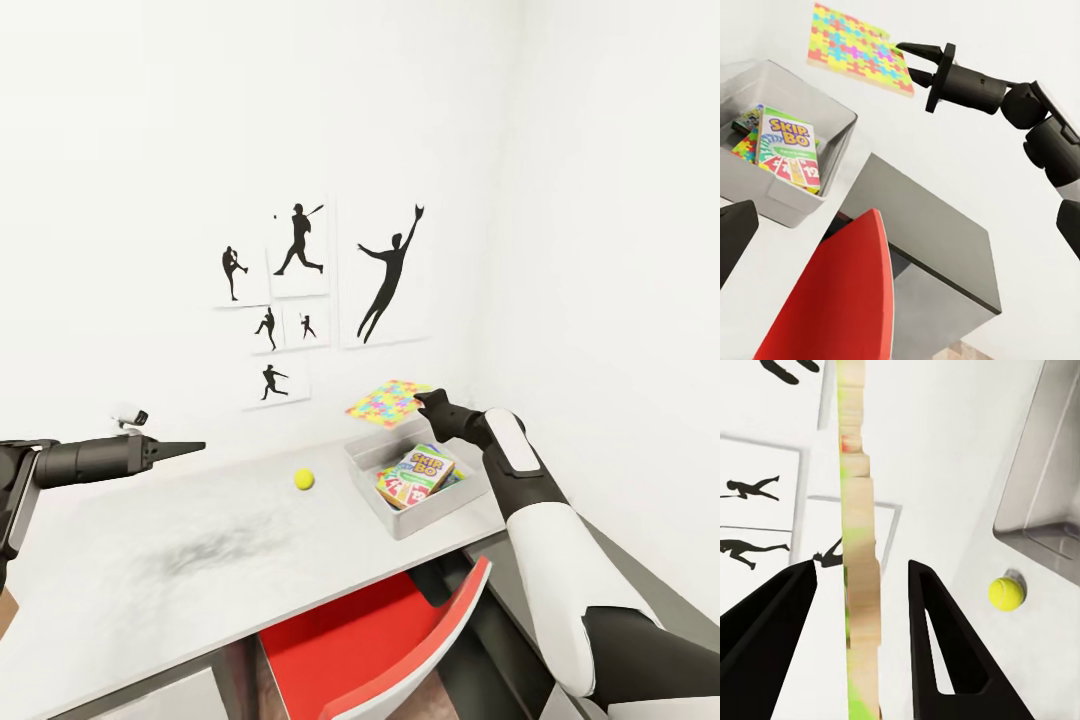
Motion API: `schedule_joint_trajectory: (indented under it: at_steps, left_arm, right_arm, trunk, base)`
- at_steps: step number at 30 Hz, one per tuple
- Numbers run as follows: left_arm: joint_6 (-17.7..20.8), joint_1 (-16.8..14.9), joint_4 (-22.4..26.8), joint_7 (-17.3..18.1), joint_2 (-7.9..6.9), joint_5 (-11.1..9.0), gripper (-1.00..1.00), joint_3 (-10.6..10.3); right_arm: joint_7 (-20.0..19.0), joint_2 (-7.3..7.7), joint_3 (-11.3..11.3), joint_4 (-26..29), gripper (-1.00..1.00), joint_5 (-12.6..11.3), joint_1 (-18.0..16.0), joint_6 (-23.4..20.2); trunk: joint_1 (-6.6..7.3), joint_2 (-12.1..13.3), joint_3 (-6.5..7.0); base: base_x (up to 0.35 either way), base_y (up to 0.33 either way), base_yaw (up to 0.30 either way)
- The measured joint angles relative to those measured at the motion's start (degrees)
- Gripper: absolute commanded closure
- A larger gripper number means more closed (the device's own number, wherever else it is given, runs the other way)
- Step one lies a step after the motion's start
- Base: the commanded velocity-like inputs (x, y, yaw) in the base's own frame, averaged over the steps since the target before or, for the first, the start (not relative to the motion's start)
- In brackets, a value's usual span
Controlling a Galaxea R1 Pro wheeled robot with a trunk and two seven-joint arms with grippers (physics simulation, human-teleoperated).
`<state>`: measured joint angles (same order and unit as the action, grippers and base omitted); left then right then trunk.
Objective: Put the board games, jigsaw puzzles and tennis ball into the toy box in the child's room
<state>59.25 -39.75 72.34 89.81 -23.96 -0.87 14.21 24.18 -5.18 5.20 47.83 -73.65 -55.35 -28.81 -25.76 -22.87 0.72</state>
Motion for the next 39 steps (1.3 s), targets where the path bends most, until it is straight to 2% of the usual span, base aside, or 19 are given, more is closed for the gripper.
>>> schedule_joint_trajectory:
  at_steps: [11, 16, 19, 20, 24, 27, 31, 34, 39]
  left_arm:
    - [0.0, -0.03, 0.0, 0.0, -0.02, 0.0, -1.0, 0.04]
    - [-0.02, -0.01, -0.01, 0.0, -0.02, 0.0, -1.0, 0.04]
    - [-0.06, -0.01, -0.02, 0.0, -0.02, 0.0, -1.0, -0.01]
    - [-0.07, 0.0, -0.01, 0.0, -0.02, 0.0, -1.0, -0.03]
    - [-0.09, 0.01, 0.0, 0.0, 0.0, 0.0, -1.0, -0.08]
    - [-0.15, 0.01, -0.01, 0.0, 0.04, 0.06, -1.0, -0.12]
    - [-0.17, 0.02, 0.0, 0.0, 0.07, 0.08, -1.0, -0.15]
    - [-0.17, 0.03, 0.0, 0.0, 0.07, 0.06, -1.0, -0.14]
    - [-0.18, 0.03, -0.02, 0.0, 0.07, 0.08, -1.0, -0.13]
  right_arm:
    - [-0.2, 0.05, 0.2, -0.2, 1.0, 0.08, 0.56, 0.14]
    - [0.38, 0.03, 0.04, -3.22, 1.0, 0.34, 0.2, 2.82]
    - [1.87, -0.11, -0.06, -4.79, 1.0, 0.29, 0.02, 5.49]
    - [3.76, -0.13, -0.23, -5.63, 1.0, 0.36, -0.03, 6.83]
    - [7.06, -0.37, -0.46, -6.65, 1.0, 0.3, -0.08, 8.35]
    - [7.53, -0.64, -0.61, -7.0, 1.0, 2.38, -0.09, 8.58]
    - [7.54, -0.94, -1.17, -7.16, 1.0, 8.6, -0.09, 9.57]
    - [7.49, -1.03, -1.26, -7.15, 1.0, 10.75, -0.1, 10.12]
    - [7.39, -1.09, -1.3, -7.18, 1.0, 11.88, -0.1, 10.43]
  trunk:
    - [0.0, 0.0, 0.0]
    - [0.0, 0.0, 0.0]
    - [0.0, 0.0, 0.0]
    - [0.0, 0.0, 0.0]
    - [0.0, 0.0, 0.0]
    - [0.0, 0.0, 0.0]
    - [0.0, 0.0, 0.0]
    - [0.0, 0.0, 0.0]
    - [0.0, 0.0, 0.0]
  base:
    - [0.0, 0.0, 0.0]
    - [0.0, 0.0, 0.0]
    - [0.0, 0.0, 0.0]
    - [0.0, 0.0, 0.0]
    - [0.0, 0.0, 0.0]
    - [0.0, 0.0, 0.0]
    - [0.0, 0.0, 0.0]
    - [0.0, 0.0, 0.0]
    - [0.0, 0.0, 0.0]
